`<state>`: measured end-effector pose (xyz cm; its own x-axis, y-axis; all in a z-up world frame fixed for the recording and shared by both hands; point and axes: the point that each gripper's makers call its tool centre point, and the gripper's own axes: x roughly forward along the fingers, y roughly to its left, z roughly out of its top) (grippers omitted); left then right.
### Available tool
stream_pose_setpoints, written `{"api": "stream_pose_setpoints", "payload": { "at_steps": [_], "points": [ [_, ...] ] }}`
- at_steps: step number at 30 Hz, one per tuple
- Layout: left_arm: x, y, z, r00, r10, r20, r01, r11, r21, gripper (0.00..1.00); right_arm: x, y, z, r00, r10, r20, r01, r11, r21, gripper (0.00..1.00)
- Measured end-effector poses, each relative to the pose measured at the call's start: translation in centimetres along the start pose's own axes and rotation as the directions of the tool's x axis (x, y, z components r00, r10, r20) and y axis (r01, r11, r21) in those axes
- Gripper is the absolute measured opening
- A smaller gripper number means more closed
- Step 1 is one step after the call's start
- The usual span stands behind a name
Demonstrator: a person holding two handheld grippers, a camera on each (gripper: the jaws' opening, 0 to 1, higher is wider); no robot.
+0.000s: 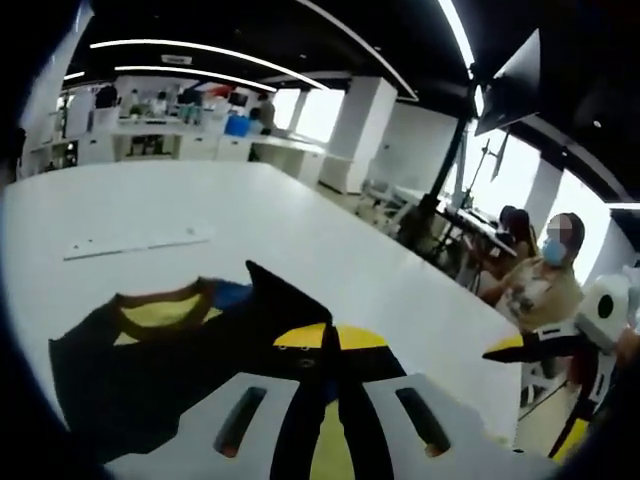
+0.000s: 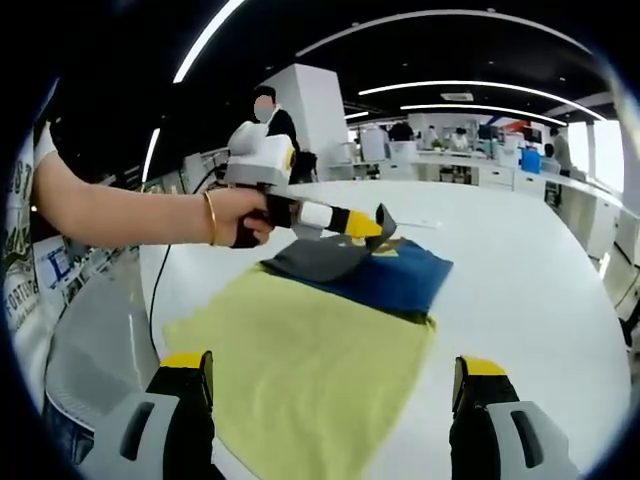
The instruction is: Fold the garment on the visible template until the final outline fits inside the template.
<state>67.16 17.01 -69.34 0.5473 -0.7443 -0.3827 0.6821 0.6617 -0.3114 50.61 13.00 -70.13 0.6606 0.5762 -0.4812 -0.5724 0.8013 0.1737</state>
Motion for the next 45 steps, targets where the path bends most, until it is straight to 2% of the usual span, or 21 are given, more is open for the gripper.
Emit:
{"api": "stream_pose_setpoints", "payload": {
  "at_steps": [2,4,6,10,13,17,20,22,28,31,37,45],
  "points": [
    [0.3,0.0,-0.4,1.0,-0.01,-0.01,0.01,1.0,-0.001,0.0,0.1,0.0,0.1,1.0,0.0,0.002,0.0,1.0,0.001,0.99],
    [0.5,-0.4,-1.3,0.998,-0.041,-0.038,0.039,0.998,-0.048,0.0,0.1,0.0,0.1,1.0,0.0,0.006,0.0,1.0,0.004,0.99],
    [0.7,-0.2,-1.6,0.999,-0.034,-0.035,0.034,0.999,-0.015,0.01,0.1,0.0,0.1,1.0,0.0,0.007,0.0,1.0,0.005,0.99],
    [0.3,-0.3,-2.5,0.997,-0.05,-0.055,0.052,0.998,0.033,0.11,0.1,-0.1,0.1,1.0,-0.003,0.011,0.003,1.0,0.011,0.99],
    [-0.1,-0.2,-2.7,0.997,-0.059,-0.05,0.061,0.997,0.042,0.19,0.2,-0.2,0.1,1.0,-0.003,0.01,0.003,1.0,0.013,0.99],
    [-0.5,-0.4,-3.0,0.995,-0.075,-0.066,0.081,0.991,0.105,0.28,0.2,0.0,0.3,1.0,0.001,0.011,-0.001,1.0,0.008,0.99],
    [-0.9,-0.5,-2.7,0.996,-0.072,-0.056,0.079,0.988,0.133,0.36,0.2,0.0,0.4,1.0,0.003,0.013,-0.003,1.0,0.005,0.99],
    [-1.1,-0.2,-2.4,0.997,-0.066,-0.041,0.072,0.985,0.157,0.43,0.3,0.0,0.5,1.0,0.005,0.015,-0.005,1.0,0.002,0.99],
    [-2.2,0.8,-1.9,1.0,-0.028,-0.014,0.031,0.973,0.229,0.72,0.3,0.2,0.7,1.0,0.013,0.015,-0.013,1.0,-0.009,0.99],
    [-2.9,1.3,-1.7,1.0,-0.019,-0.004,0.02,0.972,0.234,0.8,0.3,0.3,0.8,1.0,0.017,0.012,-0.017,1.0,-0.016,0.99],
    [-4.5,2.5,-2.1,1.0,-0.001,-0.005,0.002,0.972,0.234,0.9,0.5,0.5,1.0,1.0,0.026,0.012,-0.025,0.999,-0.026,0.99],
    [-7.0,4.8,-2.7,0.999,0.053,0.005,-0.053,0.973,0.226,0.94,0.8,1.0,1.0,0.999,0.043,0.004,-0.043,0.998,-0.035,0.99]
  ]
}}
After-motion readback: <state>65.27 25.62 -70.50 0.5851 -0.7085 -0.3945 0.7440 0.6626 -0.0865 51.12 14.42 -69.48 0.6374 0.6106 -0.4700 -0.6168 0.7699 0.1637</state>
